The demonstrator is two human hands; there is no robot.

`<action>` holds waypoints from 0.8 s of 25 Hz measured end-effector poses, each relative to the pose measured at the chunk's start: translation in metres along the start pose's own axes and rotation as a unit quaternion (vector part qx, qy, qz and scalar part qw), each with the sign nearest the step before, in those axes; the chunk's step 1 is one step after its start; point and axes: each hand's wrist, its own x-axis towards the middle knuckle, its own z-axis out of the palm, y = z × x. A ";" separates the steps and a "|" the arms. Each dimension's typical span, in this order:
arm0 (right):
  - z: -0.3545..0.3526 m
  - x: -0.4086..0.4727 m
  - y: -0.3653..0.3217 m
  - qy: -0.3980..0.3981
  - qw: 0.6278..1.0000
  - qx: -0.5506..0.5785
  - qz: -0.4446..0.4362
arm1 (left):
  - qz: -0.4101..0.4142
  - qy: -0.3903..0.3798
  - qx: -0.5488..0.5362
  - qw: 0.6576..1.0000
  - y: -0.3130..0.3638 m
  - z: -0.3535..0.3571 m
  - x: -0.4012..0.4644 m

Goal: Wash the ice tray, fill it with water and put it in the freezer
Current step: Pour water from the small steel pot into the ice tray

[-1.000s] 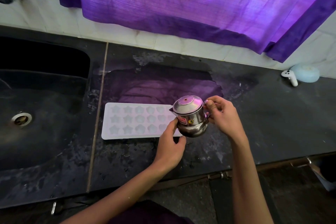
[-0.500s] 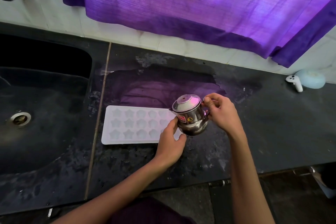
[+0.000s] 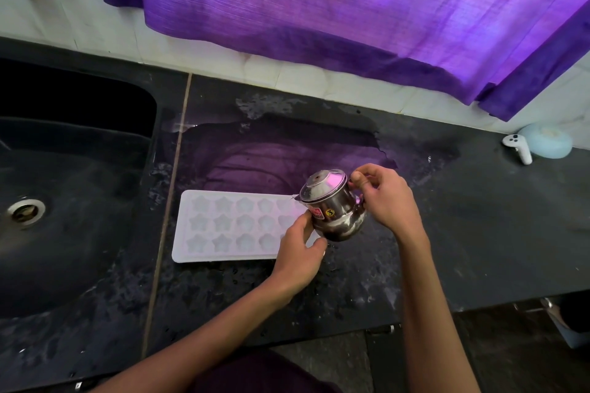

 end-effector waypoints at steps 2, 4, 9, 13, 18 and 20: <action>0.000 0.001 0.000 -0.001 1.000 -0.002 0.001 | -0.001 -0.001 0.002 1.000 0.001 0.000 0.001; -0.001 0.002 -0.001 -0.004 1.000 -0.005 0.003 | -0.001 -0.001 0.002 1.000 0.001 0.000 0.001; 0.000 0.000 -0.001 -0.009 1.000 -0.008 0.002 | -0.003 -0.001 0.001 1.000 0.002 -0.001 -0.001; 0.000 0.000 -0.003 -0.010 1.000 -0.012 0.002 | -0.003 0.001 -0.001 1.000 0.001 -0.002 -0.001; 0.000 0.000 -0.005 -0.012 1.000 -0.015 0.006 | -0.007 0.003 0.002 1.000 0.001 -0.002 0.000; 0.000 -0.001 -0.004 -0.008 1.000 -0.007 0.003 | -0.005 0.007 0.007 1.000 0.001 -0.002 0.000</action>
